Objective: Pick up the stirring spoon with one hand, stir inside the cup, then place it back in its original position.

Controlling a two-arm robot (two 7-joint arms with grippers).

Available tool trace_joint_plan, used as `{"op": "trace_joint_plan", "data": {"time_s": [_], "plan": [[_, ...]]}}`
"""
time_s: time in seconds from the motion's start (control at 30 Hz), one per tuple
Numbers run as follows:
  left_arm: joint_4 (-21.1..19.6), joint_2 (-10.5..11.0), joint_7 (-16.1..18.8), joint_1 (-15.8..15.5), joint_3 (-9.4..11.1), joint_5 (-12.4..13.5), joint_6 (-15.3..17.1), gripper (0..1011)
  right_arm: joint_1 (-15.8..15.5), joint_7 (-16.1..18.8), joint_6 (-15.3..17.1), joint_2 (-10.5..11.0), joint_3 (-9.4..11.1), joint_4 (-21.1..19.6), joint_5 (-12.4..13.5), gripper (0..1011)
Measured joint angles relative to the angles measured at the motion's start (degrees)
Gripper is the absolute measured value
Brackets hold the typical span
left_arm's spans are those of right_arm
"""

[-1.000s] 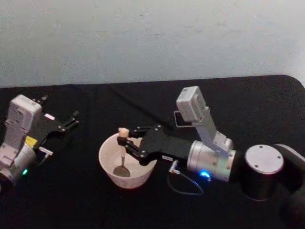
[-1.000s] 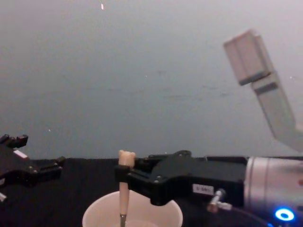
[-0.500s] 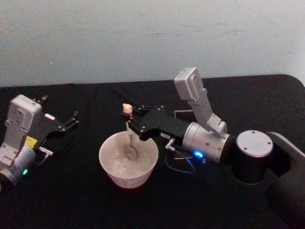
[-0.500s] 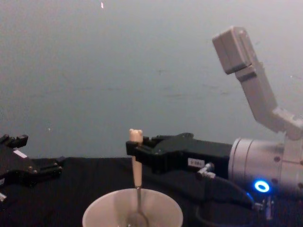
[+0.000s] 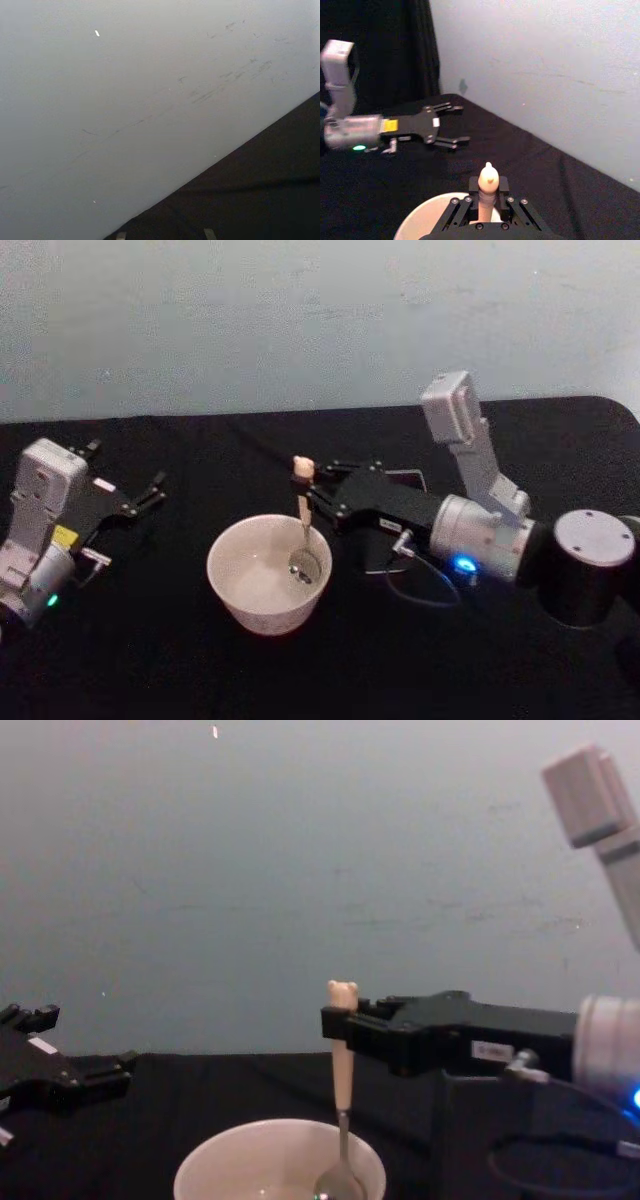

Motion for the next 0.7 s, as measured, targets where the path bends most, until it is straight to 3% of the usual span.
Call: {"op": "trace_joint_plan", "data": {"time_s": [0.33,0.53,0.7], "plan": [[0.00,0.00,0.00,0.00,0.00,0.00,0.00,1001,-2.75,3.83,2.10,4.87,0.20,-5.60,4.59,218],[0.00,0.00,0.00,0.00,0.00,0.00,0.00,1001,-2.67,4.29,2.51,4.95,-1.33,-6.24,5.45,218],[0.00,0.00,0.00,0.00,0.00,0.00,0.00,1001,-1.62,3.87,2.36,3.56,-3.42,-5.58,5.41,218]]}}
